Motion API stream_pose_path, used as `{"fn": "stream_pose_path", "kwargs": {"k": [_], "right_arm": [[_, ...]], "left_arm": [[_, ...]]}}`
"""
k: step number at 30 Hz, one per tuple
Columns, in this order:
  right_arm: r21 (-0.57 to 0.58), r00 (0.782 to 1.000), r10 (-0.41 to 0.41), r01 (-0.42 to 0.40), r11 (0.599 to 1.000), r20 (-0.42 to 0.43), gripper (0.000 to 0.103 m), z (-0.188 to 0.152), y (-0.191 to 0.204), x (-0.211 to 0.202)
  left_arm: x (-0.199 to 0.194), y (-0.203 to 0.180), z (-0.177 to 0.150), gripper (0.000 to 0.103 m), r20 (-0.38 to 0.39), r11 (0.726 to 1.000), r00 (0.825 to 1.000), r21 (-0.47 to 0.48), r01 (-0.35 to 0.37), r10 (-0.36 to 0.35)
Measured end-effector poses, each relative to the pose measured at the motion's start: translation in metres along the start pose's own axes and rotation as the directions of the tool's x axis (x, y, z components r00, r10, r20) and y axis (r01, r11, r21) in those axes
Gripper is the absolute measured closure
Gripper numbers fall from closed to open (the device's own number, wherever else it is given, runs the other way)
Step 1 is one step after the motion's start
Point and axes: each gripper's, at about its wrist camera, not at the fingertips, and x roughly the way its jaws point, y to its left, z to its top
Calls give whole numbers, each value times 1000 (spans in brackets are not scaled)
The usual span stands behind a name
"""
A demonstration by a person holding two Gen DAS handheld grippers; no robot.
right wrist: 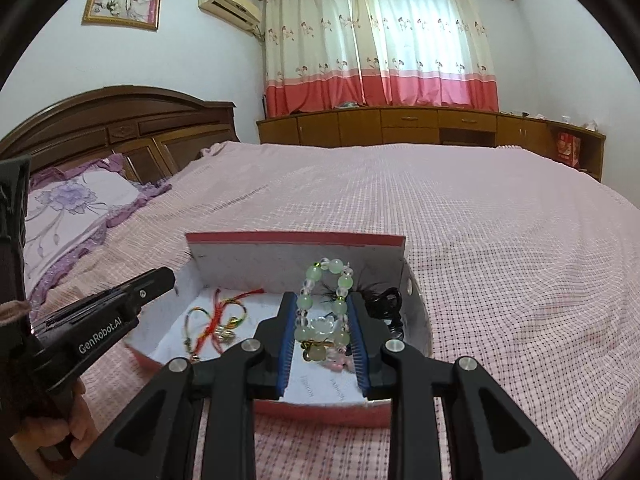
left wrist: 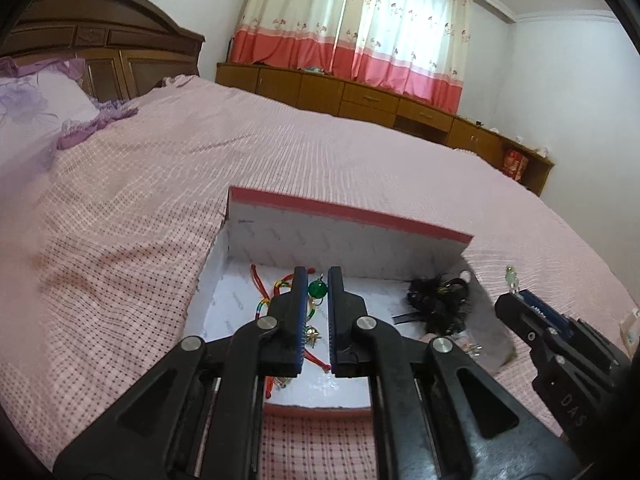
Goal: Organize jewelry
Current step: 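Carry the earring in the left gripper into the box while the right carries the bracelet in, then open both grippers to drop the earring and bracelet, then withdraw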
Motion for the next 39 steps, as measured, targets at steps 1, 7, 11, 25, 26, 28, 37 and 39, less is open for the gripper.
{"fn": "stream_pose_path", "kwargs": {"k": [1,7,11,25,26,28,37,39], "right_arm": [[-1,1000,-2,2,1000,-4,76,-1,-1,4],[-12,999,-21,21,1000,-28,76,-7,-7,25],[-6,999,-27,27,1000,-43,76,-12,-10,36],[-6,998,-13,13,1000,-53,63,-13,-11,39],[-1,999,-9,9,1000,-51,62,-12,-11,38],[5,999,-5,6,1000,-49,59,-11,-11,34],[15,1000,14,-14,1000,-21,49,-7,-5,0],[23,1000,18,-18,1000,-15,46,-7,-4,-11]], "left_arm": [[4,-1,-1,102,-2,1000,1000,13,-11,11],[21,-3,-9,102,-30,999,999,43,-28,29],[28,-5,-12,102,-42,998,999,53,-32,34],[32,-7,-10,75,-52,996,996,57,-70,73],[30,-6,-10,73,-54,996,996,55,-71,74],[26,-6,-9,70,-62,996,995,55,-72,76],[-5,-4,-6,62,-85,996,994,50,-71,75],[-13,-5,-8,60,-91,996,993,52,-69,74]]}}
